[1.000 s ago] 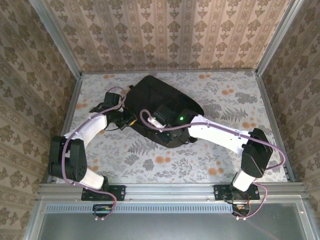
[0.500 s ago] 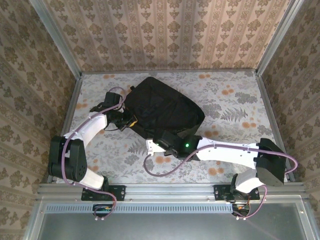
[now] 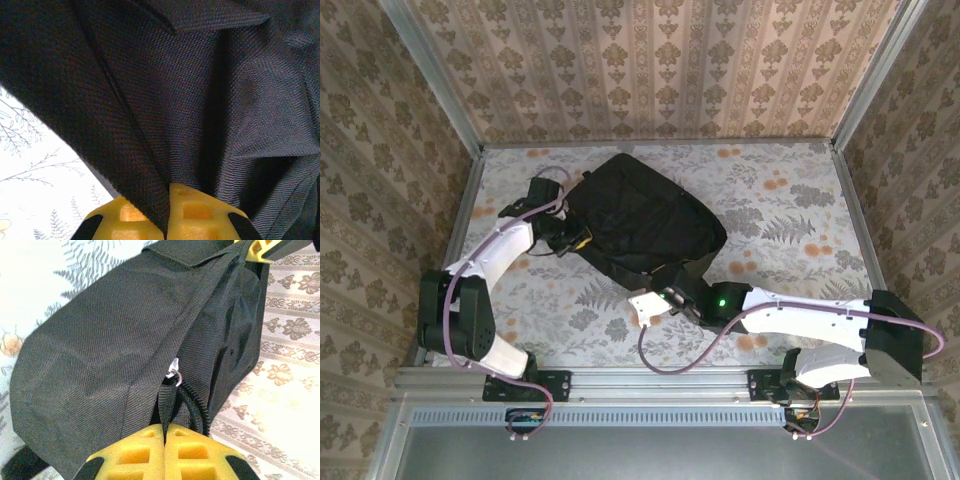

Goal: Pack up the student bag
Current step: Zip the student bag at the top-center of the table.

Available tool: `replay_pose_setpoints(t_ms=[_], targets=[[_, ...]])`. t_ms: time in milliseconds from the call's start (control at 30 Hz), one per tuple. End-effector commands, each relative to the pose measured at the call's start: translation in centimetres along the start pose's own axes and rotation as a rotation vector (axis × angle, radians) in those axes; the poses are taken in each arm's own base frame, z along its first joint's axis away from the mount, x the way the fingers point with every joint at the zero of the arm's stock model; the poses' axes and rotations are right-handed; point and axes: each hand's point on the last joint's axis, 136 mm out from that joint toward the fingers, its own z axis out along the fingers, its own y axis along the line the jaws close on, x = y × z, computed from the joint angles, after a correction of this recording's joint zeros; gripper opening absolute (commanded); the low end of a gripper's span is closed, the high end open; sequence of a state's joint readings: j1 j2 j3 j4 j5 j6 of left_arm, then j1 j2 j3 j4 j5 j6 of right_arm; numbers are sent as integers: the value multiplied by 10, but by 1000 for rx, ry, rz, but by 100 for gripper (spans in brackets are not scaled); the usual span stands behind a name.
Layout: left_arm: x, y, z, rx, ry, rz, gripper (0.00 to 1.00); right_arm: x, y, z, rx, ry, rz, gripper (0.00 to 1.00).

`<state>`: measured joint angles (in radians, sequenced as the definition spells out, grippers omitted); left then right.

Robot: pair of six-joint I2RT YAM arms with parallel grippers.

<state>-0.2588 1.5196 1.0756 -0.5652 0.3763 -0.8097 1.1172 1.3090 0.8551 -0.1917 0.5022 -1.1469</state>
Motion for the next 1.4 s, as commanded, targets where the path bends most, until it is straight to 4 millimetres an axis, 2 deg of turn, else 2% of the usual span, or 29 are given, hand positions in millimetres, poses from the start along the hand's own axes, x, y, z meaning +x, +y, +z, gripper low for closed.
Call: replay_pose_setpoints(t_ms=[0, 67, 133, 200, 267, 333, 467, 667, 900, 1100, 1367], targets=[[-52, -4, -20, -58, -164, 49, 6, -31, -32, -10, -1, -136, 290, 0], [-57, -4, -24, -73, -155, 32, 25, -54, -43, -9, -42, -204, 445, 0], [-57, -1, -32, -93, -153, 19, 37, -73, -47, -2, -85, -236, 529, 0], [-51, 2, -43, -106, -163, 11, 44, -87, -53, 6, -98, -259, 609, 0], [-38, 10, -53, -125, -158, -10, 48, -103, -58, 8, -137, -309, 689, 0], [-23, 17, -62, -139, -140, -39, 48, -113, -62, 12, -149, -335, 747, 0], [8, 14, -67, -41, -104, -57, 43, -128, -70, 21, -159, -370, 810, 0], [42, 19, -65, 27, -54, -110, 36, -131, -66, 35, -167, -335, 792, 0], [57, 21, -48, 9, 2, -95, 32, -128, -61, 39, -172, -316, 798, 0], [65, 25, -51, 13, -3, -81, 28, -122, -55, 42, -170, -293, 797, 0], [73, 26, -42, 25, 11, -67, 26, -121, -59, 43, -173, -309, 823, 0]])
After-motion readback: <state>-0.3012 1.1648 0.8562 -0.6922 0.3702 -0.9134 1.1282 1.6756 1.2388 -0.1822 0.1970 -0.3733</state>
